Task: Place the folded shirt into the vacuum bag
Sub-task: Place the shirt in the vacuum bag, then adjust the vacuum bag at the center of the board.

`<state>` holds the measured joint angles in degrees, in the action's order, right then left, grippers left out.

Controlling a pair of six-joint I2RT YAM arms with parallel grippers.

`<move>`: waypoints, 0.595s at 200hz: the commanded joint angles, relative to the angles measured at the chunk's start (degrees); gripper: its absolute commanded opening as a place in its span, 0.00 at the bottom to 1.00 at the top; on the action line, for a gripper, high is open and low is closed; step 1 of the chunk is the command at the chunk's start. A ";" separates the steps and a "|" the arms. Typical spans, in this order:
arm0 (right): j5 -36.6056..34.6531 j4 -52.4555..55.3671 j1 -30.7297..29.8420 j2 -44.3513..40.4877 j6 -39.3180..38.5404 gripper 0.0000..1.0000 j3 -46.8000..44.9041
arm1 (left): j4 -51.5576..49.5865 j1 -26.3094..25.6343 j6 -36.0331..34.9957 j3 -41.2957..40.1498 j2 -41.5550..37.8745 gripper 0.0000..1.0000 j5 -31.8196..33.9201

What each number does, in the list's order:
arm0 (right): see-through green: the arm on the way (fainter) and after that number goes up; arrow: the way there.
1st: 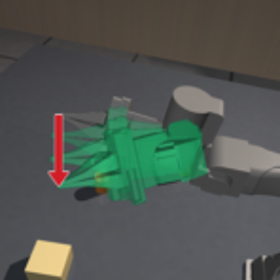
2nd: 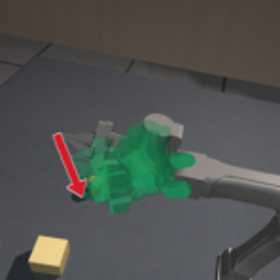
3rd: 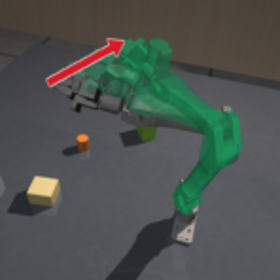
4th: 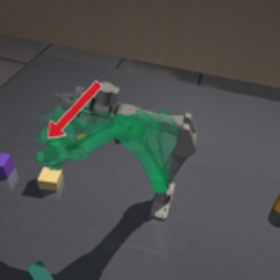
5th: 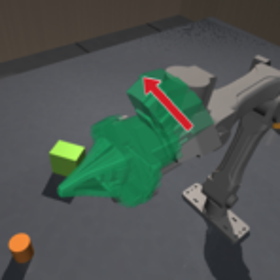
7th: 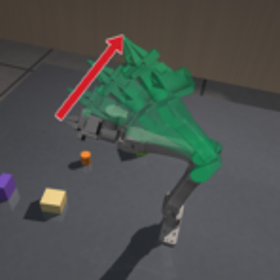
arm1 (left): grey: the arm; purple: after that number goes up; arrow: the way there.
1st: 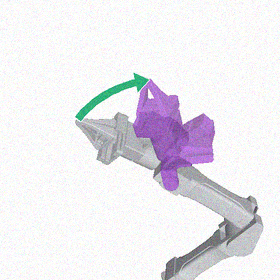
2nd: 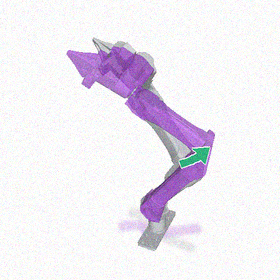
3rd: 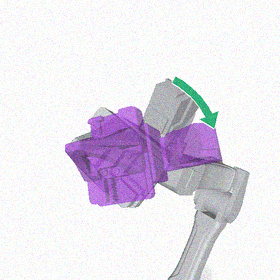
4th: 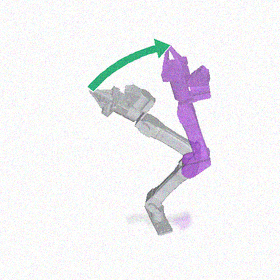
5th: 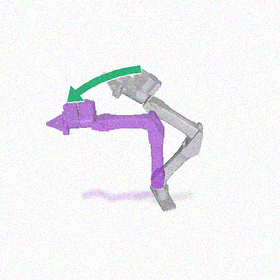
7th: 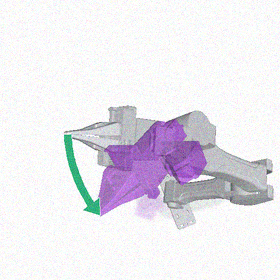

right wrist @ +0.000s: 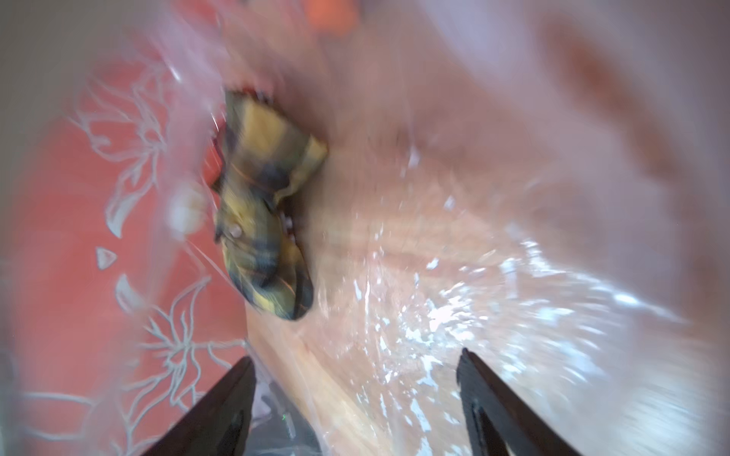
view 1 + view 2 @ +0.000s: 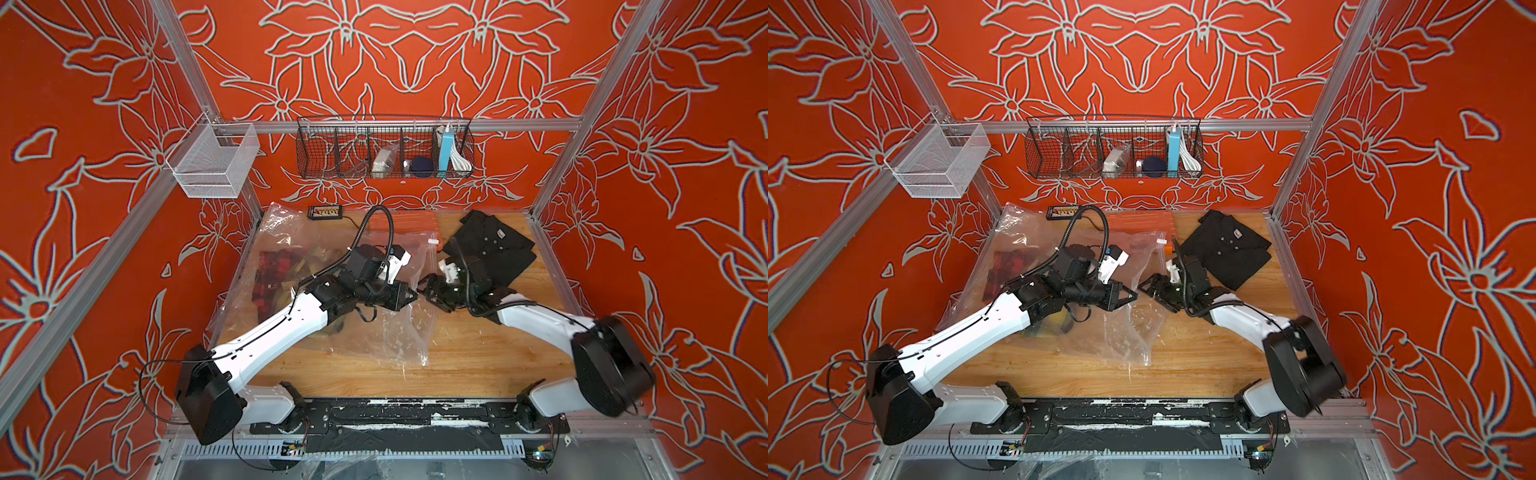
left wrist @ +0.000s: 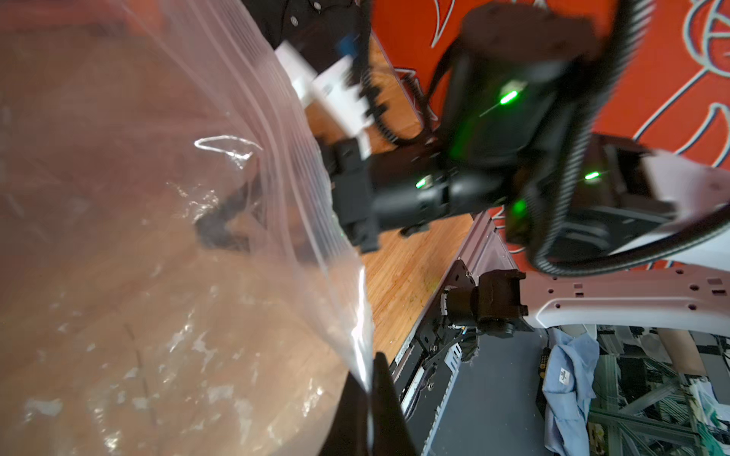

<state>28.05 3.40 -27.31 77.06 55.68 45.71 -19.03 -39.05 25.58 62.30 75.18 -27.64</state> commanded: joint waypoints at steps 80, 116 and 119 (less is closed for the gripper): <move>-12.23 40.52 6.63 11.20 -30.45 0.80 34.88 | 7.94 -11.38 2.30 -5.10 15.08 0.07 -2.87; -15.61 45.73 5.52 23.00 -37.10 0.83 43.14 | 0.33 -7.83 0.89 -6.23 6.01 0.38 2.47; -15.84 46.01 5.51 23.92 -37.79 0.83 43.67 | 0.06 -7.15 1.09 -6.49 4.97 0.39 2.68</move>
<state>15.84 41.63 -21.34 95.04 25.56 86.00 -14.66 -49.78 27.38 56.49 88.16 -27.40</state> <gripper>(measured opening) 0.821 0.337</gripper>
